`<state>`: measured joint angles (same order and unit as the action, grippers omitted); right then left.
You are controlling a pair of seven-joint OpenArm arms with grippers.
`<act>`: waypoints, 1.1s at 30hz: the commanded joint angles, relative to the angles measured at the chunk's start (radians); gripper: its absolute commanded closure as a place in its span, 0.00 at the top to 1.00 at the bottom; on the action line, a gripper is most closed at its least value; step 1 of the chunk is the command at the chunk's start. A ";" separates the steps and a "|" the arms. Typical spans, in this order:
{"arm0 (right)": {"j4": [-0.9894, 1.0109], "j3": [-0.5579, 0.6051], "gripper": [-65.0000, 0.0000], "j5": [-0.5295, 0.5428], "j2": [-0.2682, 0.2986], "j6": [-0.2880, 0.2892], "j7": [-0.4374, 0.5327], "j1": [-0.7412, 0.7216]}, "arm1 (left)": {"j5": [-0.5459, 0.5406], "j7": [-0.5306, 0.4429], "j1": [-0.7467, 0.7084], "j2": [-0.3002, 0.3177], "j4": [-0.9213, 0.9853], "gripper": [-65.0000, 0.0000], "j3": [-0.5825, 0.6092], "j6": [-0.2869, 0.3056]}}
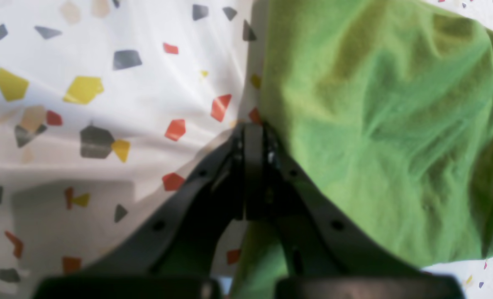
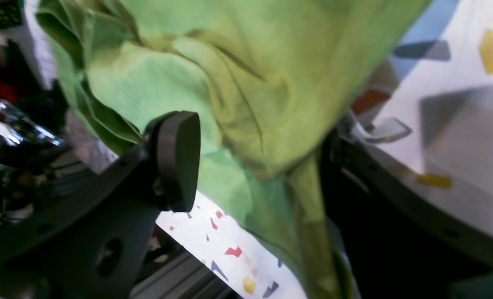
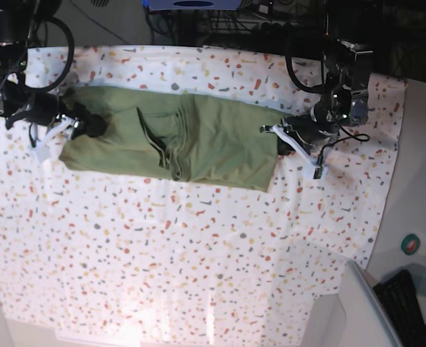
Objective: Layout the t-shirt on the table in an organized manner, then fold the t-shirt properly
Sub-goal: 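Grasp the strip ends with both grippers and push them inward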
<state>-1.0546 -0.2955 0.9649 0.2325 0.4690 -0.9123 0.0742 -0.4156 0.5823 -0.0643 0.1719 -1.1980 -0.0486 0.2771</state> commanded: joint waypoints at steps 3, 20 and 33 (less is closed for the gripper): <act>0.009 -0.005 0.52 -0.007 0.012 0.004 0.035 -0.017 | 0.021 0.077 -0.013 -0.007 0.005 0.00 0.013 0.001; 0.093 -0.003 0.25 -0.007 0.014 0.004 0.068 -0.086 | 0.019 0.080 -0.006 -0.001 -0.007 0.00 -0.003 0.001; 0.093 0.000 0.00 -0.008 0.044 -0.005 0.088 -0.095 | 0.017 0.083 -0.111 0.122 -0.217 0.00 -0.007 0.001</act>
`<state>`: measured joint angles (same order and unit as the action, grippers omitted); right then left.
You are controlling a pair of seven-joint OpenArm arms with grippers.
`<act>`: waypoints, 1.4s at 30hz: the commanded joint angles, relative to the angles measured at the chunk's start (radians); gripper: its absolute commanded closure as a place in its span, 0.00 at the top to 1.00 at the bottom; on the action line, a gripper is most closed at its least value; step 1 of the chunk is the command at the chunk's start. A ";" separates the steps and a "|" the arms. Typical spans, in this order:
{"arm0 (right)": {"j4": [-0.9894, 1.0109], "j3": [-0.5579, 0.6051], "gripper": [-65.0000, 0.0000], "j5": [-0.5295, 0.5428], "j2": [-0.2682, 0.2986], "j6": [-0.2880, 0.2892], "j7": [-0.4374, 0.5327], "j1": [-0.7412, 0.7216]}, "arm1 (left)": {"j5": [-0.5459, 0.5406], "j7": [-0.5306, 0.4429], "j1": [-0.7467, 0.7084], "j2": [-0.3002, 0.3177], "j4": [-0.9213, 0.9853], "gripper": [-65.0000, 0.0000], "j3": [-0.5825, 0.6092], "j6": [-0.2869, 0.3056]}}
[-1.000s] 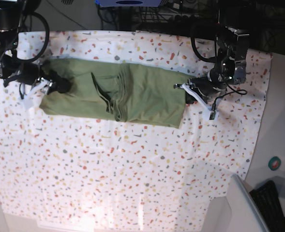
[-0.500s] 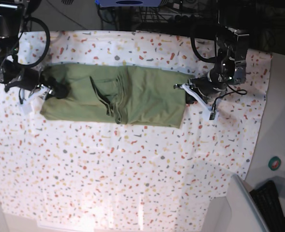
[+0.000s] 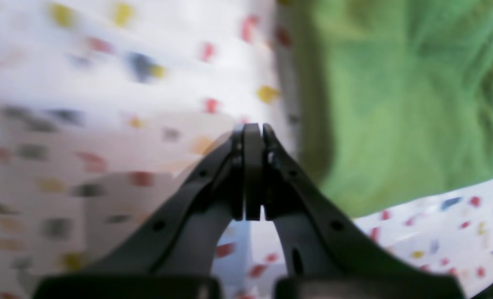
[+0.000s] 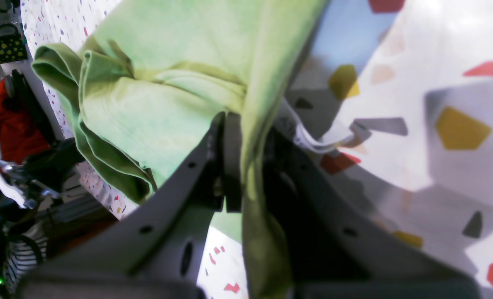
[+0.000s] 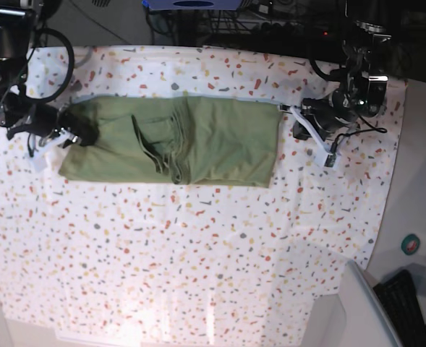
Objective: Layout the t-shirt on the table in an organized manner, then fold the t-shirt properly
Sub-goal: 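Grasp the strip ends with both grippers and push them inward, then lift the strip end with the right gripper and fold it over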
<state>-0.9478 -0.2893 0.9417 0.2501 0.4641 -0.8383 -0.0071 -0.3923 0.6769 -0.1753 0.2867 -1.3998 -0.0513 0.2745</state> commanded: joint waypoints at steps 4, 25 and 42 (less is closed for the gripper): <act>-0.023 -0.009 0.00 0.015 0.042 0.000 0.015 -0.009 | -0.006 -0.012 -0.042 0.021 -0.016 0.00 -0.161 0.004; -0.693 -0.001 0.00 -0.230 0.025 -0.430 -0.005 0.164 | 0.002 -0.015 -0.034 -0.076 -0.023 0.00 -0.298 0.142; -0.910 0.094 0.00 -0.424 -0.067 -0.451 -0.137 0.169 | 0.060 -0.018 0.237 -0.286 0.253 0.00 -0.002 0.009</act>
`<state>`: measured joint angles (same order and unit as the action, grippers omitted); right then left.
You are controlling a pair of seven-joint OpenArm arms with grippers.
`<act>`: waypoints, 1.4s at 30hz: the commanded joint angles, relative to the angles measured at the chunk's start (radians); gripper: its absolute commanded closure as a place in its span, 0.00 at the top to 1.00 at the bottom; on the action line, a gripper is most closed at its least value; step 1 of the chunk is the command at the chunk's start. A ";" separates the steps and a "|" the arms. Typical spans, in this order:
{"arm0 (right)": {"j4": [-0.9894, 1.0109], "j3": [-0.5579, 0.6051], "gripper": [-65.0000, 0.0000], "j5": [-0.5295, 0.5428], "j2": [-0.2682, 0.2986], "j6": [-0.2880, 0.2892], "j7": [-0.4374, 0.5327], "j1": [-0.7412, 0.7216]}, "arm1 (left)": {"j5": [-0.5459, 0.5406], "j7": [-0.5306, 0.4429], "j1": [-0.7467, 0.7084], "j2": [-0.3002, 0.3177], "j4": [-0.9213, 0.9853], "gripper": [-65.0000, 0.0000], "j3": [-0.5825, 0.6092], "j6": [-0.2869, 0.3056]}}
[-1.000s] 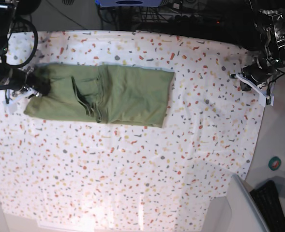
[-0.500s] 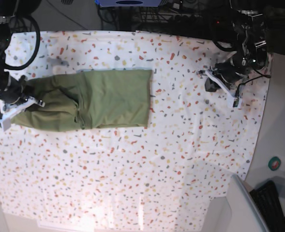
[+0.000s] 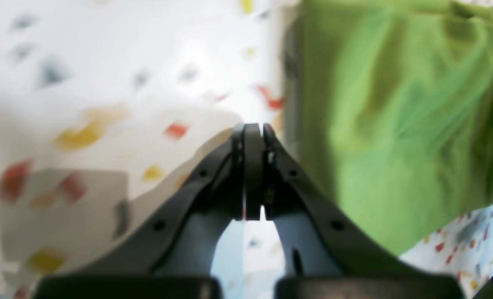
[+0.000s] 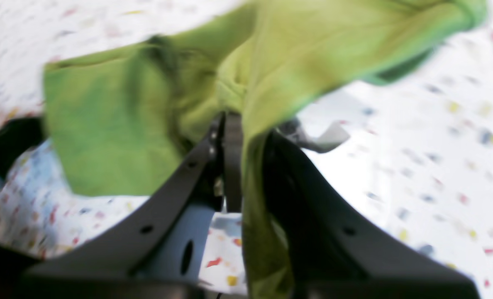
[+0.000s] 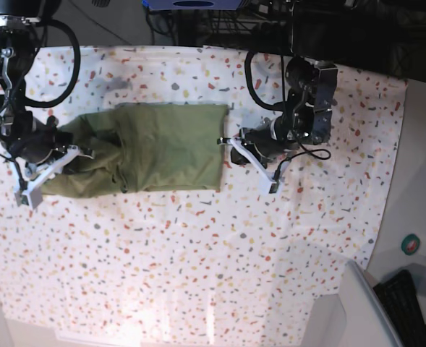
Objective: Layout the t-shirt on the table in an organized manner, then fold the t-shirt properly
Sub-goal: 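Lift the strip end with the right gripper and fold it over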
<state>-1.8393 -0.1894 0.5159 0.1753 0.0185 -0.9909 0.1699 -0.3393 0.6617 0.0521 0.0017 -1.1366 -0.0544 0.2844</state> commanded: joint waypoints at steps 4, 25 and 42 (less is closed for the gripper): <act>-0.032 0.098 0.00 0.002 0.007 -0.133 0.017 -0.008 | 0.009 -0.003 0.018 -0.027 -0.006 0.00 0.003 -0.001; -0.053 0.634 0.00 0.002 0.003 -0.489 0.025 -0.149 | 0.009 0.002 0.005 -0.025 -0.001 0.00 0.004 -0.001; 0.094 0.753 0.00 0.003 -0.044 -0.483 0.027 -0.274 | 0.007 -0.001 0.007 -0.013 -0.007 0.00 0.095 -0.001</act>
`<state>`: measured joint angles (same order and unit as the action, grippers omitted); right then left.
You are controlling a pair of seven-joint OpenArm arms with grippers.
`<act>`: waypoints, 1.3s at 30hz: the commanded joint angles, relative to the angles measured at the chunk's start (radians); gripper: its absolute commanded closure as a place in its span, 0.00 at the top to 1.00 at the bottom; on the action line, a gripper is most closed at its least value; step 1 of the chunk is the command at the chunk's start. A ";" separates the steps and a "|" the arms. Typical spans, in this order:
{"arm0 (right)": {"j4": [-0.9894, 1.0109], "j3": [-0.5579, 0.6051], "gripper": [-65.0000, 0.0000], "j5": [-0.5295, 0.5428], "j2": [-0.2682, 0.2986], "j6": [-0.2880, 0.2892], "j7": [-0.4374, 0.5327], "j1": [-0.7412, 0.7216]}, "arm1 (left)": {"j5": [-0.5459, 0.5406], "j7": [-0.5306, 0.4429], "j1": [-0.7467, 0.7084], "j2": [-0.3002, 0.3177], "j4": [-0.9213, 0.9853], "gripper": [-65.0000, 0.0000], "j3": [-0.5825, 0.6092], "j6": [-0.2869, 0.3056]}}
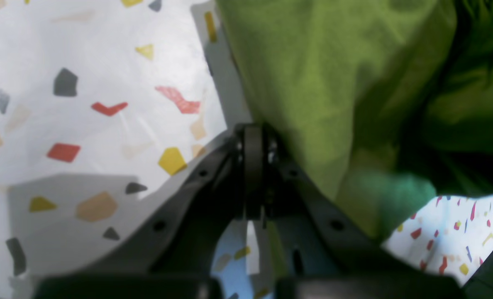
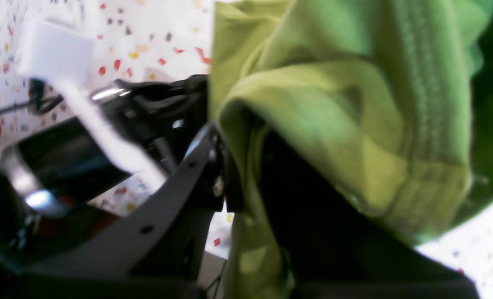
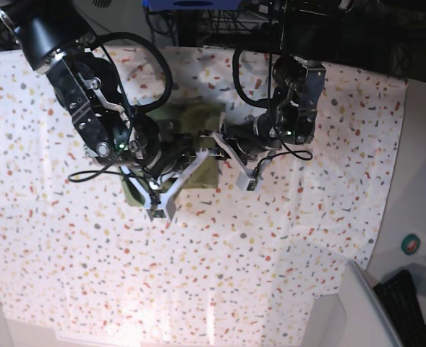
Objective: Layout the t-shirt on the table in an organized manner, then fold the t-shirt properly
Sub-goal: 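Lift the strip end with the right gripper and fold it over, then press and tuck the folded bundle with the right gripper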
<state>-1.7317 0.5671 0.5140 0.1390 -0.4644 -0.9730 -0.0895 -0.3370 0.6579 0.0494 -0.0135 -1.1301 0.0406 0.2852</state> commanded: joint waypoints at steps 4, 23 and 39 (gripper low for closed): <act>0.063 0.017 0.00 0.005 -0.011 -0.003 0.009 -0.042 | -0.003 0.003 0.008 0.017 -0.014 0.00 0.000 -0.002; 0.155 0.055 0.00 -0.091 -0.031 -0.069 0.070 -0.051 | -0.004 0.009 -0.130 0.143 -0.206 0.00 -0.002 -0.002; 0.212 0.057 0.42 -0.091 -0.100 -0.069 0.073 -0.048 | -0.004 0.010 -0.253 0.182 -0.354 0.00 -0.170 0.001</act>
<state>-1.5032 0.6262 0.4213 0.0463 -0.5335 -0.9123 -0.1184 -0.3367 0.6849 -0.2062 0.1585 -1.4635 -0.1246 0.2874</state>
